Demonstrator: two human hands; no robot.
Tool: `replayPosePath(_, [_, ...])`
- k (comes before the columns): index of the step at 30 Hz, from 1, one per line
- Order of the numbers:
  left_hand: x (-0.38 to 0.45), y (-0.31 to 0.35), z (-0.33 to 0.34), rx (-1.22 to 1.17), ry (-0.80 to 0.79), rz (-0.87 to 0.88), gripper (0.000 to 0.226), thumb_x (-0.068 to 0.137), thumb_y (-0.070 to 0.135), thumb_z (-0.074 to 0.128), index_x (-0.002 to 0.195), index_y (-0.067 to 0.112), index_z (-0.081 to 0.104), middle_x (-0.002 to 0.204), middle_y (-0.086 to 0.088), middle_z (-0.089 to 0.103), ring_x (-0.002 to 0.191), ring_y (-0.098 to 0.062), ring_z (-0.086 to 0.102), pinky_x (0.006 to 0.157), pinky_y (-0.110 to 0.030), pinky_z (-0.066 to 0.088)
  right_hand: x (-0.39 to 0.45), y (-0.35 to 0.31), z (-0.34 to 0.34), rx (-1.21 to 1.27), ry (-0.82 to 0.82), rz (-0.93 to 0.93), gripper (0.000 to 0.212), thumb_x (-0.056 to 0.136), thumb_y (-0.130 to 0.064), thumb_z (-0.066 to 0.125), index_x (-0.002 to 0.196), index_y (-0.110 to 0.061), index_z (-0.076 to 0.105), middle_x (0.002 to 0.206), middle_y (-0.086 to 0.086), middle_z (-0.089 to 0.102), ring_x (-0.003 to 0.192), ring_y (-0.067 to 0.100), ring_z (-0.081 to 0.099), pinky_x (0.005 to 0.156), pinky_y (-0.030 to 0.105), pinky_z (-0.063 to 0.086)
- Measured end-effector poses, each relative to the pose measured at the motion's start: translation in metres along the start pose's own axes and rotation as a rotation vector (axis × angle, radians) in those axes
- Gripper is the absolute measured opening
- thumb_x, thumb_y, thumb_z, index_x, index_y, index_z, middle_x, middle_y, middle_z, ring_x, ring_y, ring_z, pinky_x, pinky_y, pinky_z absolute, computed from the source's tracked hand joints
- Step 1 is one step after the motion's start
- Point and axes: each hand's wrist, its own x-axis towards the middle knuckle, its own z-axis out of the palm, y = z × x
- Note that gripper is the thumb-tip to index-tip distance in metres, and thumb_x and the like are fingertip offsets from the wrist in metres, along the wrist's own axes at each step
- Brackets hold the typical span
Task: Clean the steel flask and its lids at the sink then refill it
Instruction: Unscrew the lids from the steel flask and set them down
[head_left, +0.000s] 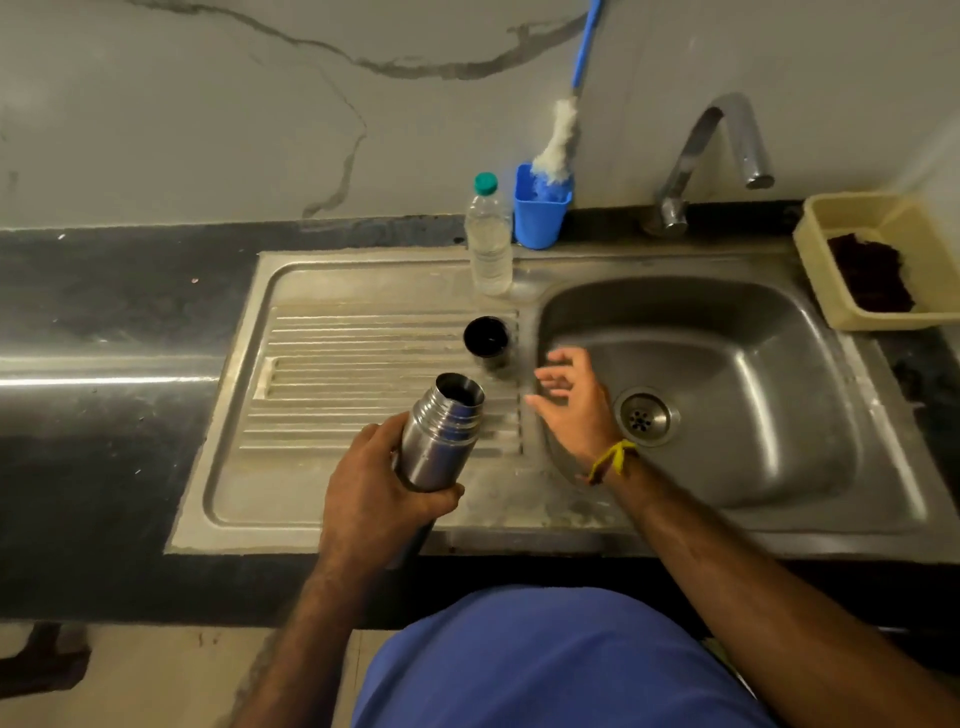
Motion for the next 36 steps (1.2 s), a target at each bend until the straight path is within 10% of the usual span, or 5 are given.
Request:
replayPosePath(9, [-0.005,0.036,0.032,0.109,-0.066,0.093,0.083,0.057,0.043,0.093,0.132,0.029,0.058,0.107,0.012,0.058,0.088,-0.008,0.056,0.07,-0.023,0.044,-0.072,0.072,-0.097,-0.071,0.42,0.186,0.035,0.084,-0.002,0.075,0.114,-0.003,0.056,0.087,0.012,0.072,0.068,-0.006,0.064,0.067,0.001,0.045])
replayPosePath(15, [0.006,0.067,0.052,0.241,-0.151,0.139,0.069,0.056,0.047,0.088,0.118,0.035,0.059,0.098,0.012,0.06,0.079,-0.011,0.054,0.063,-0.029,0.04,-0.078,0.087,-0.106,-0.213,0.317,0.144,0.03,0.088,-0.01,0.067,0.115,-0.009,0.056,0.087,0.007,0.072,0.08,0.027,0.069,0.078,0.038,0.056])
replayPosePath(36, [0.034,0.096,0.097,0.668,-0.326,0.167,0.073,0.059,0.054,0.084,0.122,0.028,0.058,0.098,0.004,0.058,0.08,-0.015,0.05,0.068,-0.029,0.038,-0.068,0.095,-0.107,-0.367,0.291,0.15,0.012,0.097,-0.015,0.05,0.107,-0.011,0.053,0.097,0.017,0.068,0.092,0.04,0.062,0.073,0.043,0.049])
